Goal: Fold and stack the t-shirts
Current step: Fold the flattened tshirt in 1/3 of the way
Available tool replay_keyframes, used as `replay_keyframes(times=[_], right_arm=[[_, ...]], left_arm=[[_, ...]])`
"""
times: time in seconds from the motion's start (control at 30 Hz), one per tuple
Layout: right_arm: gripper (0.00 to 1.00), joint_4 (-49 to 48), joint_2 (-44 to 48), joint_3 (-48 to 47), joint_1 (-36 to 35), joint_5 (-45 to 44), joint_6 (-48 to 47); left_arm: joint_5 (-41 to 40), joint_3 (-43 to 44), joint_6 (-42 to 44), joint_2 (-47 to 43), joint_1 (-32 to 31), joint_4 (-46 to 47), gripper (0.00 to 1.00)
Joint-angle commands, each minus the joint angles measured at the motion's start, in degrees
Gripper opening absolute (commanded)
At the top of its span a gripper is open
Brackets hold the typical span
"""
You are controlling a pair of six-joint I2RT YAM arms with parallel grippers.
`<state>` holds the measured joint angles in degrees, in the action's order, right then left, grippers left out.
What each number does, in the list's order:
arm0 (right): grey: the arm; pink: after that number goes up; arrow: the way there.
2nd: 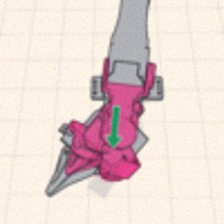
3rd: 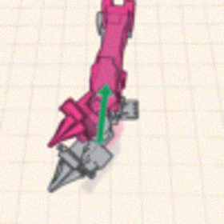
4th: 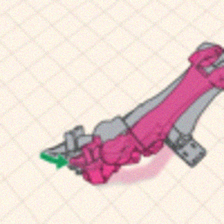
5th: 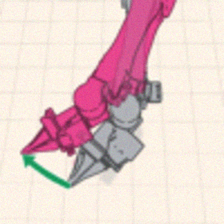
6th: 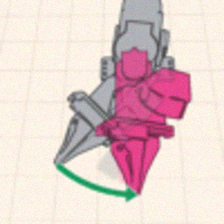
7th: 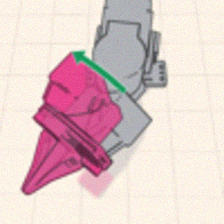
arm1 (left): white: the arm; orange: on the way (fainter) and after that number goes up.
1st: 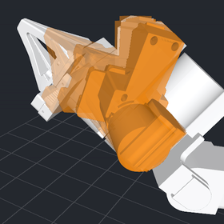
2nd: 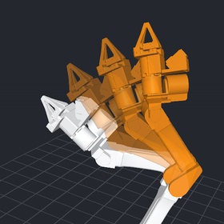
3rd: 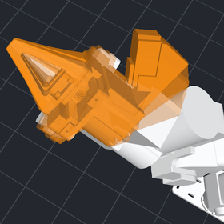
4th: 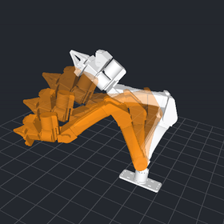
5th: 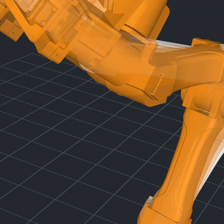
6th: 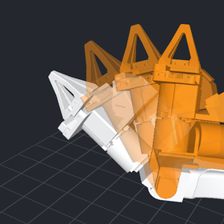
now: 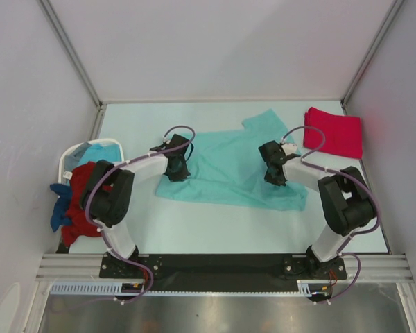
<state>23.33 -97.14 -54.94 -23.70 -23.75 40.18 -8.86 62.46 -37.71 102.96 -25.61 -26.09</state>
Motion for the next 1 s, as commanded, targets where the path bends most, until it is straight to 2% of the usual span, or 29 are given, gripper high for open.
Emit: replay_keyframes(times=[0.0, 0.6, 0.77, 0.8, 0.83, 0.87, 0.9, 0.93, 0.97], right_arm=[[0.0, 11.5, 1.7, 2.9, -4.4, 3.1, 3.6], [0.0, 18.7, 10.9, 7.1, -14.3, 0.8, 10.3], [0.0, 19.6, 13.6, 7.8, -15.5, 0.2, 11.6], [0.0, 19.4, 13.6, 7.1, -15.5, -0.2, 10.8], [0.03, 18.8, 13.4, 6.6, -15.4, -0.2, 10.0], [0.1, 16.9, 13.2, 5.7, -15.4, 0.0, 8.4], [0.27, 16.3, 13.1, 4.7, -15.4, -1.3, 6.2], [0.35, 16.0, 12.9, 2.1, -15.2, -2.3, 4.7], [0.44, 14.9, 12.9, 0.6, -14.9, -2.9, 3.2]], left_arm=[[3.9, -6.2, -2.7, -2.1, -4.0, -7.7, 0.0], [3.4, -18.9, -6.4, -15.9, -7.8, -8.5, 0.0], [1.8, -18.8, -6.1, -17.6, -8.1, -9.4, 0.0], [1.0, -17.4, -5.8, -17.4, -8.1, -9.8, 0.03], [0.2, -16.4, -5.4, -16.9, -8.1, -10.1, 0.08], [-1.5, -15.2, -4.4, -16.6, -8.1, -10.7, 0.19], [-2.2, -12.6, -3.6, -16.6, -8.1, -10.9, 0.23], [-3.0, -11.1, -3.0, -16.6, -8.1, -11.1, 0.27], [-4.0, -9.5, -1.9, -17.0, -8.1, -11.6, 0.37]])
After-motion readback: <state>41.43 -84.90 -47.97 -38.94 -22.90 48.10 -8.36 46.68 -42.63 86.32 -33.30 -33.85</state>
